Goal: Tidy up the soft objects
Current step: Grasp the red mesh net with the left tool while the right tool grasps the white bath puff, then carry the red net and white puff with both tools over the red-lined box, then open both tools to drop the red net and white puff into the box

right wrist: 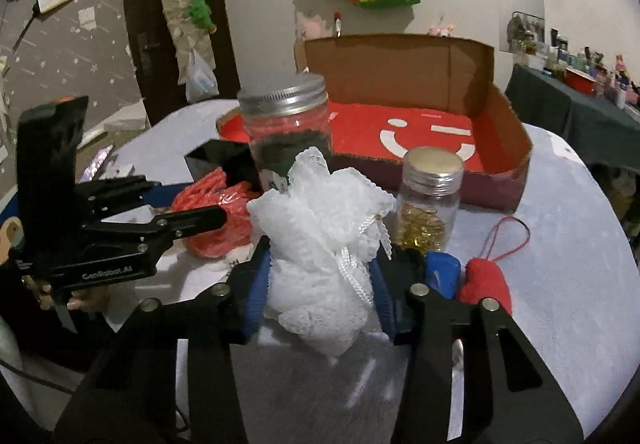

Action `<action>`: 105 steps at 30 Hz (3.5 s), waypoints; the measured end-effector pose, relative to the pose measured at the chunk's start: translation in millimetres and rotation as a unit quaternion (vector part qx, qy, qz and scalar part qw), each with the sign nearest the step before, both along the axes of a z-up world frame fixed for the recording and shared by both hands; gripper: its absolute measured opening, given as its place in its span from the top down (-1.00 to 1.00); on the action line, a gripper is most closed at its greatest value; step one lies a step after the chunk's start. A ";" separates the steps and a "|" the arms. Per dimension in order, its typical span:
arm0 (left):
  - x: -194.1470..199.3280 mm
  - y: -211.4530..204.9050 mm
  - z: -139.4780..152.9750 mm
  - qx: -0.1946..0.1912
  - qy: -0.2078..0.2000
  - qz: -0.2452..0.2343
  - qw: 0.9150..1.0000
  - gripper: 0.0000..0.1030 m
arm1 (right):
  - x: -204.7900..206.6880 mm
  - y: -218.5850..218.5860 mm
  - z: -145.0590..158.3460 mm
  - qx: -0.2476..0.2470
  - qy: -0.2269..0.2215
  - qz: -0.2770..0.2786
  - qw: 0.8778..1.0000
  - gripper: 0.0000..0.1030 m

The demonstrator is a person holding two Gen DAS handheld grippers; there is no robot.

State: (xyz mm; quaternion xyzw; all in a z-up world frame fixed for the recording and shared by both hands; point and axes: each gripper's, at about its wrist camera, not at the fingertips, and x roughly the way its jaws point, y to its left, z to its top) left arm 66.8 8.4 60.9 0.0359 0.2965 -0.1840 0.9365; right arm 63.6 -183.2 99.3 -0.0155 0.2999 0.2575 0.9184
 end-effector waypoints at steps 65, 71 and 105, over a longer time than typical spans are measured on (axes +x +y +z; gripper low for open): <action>315.2 -24.5 38.2 0.086 0.106 -0.012 0.991 0.23 | 374.1 23.5 19.3 -0.073 0.166 -0.061 0.982 0.19; 332.7 -19.6 21.2 0.087 0.118 0.006 0.989 0.17 | 387.1 20.0 -3.5 -0.068 0.195 -0.072 0.976 0.16; 311.1 -3.4 60.8 0.050 0.077 0.032 0.995 -0.76 | 366.9 -1.1 23.8 -0.059 0.152 -0.131 0.978 -0.59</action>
